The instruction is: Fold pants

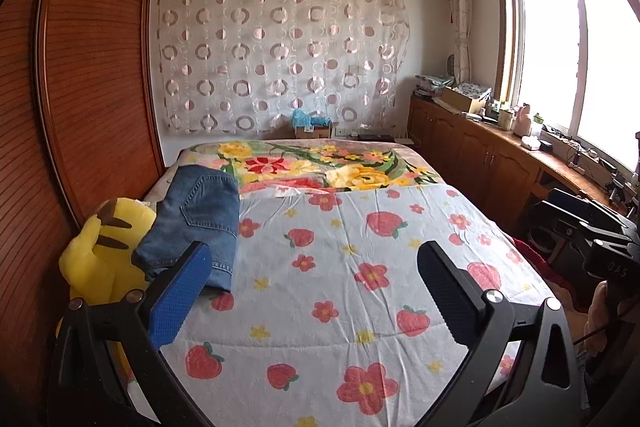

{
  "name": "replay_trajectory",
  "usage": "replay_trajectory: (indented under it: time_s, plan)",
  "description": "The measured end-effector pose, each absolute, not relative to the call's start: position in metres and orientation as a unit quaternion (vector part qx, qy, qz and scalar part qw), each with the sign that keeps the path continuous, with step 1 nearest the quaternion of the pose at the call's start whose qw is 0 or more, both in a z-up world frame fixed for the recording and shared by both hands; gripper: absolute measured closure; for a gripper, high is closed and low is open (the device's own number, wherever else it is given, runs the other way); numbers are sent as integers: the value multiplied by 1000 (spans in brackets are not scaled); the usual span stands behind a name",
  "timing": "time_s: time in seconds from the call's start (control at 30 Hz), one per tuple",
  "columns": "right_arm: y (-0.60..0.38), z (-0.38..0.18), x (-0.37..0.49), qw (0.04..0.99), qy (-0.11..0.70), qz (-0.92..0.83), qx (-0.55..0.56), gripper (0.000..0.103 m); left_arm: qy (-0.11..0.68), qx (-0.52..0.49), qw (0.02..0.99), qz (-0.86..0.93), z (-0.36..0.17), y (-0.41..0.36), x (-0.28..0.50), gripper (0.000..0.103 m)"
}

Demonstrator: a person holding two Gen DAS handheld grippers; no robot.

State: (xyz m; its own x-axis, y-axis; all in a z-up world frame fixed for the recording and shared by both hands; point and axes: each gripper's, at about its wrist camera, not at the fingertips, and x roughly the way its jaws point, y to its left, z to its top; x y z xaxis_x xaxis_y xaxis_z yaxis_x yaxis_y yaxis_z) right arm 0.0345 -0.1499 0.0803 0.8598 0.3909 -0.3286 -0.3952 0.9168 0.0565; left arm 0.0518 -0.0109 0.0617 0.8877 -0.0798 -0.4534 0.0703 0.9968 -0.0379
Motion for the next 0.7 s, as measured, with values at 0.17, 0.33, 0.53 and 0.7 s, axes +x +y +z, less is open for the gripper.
replay_trajectory:
  time_s: [0.17, 0.33, 0.53, 0.7]
  plan:
    - [-153, 81, 18, 969, 155, 190, 0, 28, 222, -2, 974, -37, 71, -16, 44, 0]
    - [-157, 76, 13, 972, 151, 180, -4, 28, 219, 0, 975, -39, 73, -19, 41, 0]
    - [-158, 75, 12, 972, 150, 178, -4, 28, 219, 0, 975, -39, 73, -19, 40, 0]
    - [-161, 76, 14, 972, 151, 180, -4, 28, 219, -1, 975, -40, 73, -19, 41, 0]
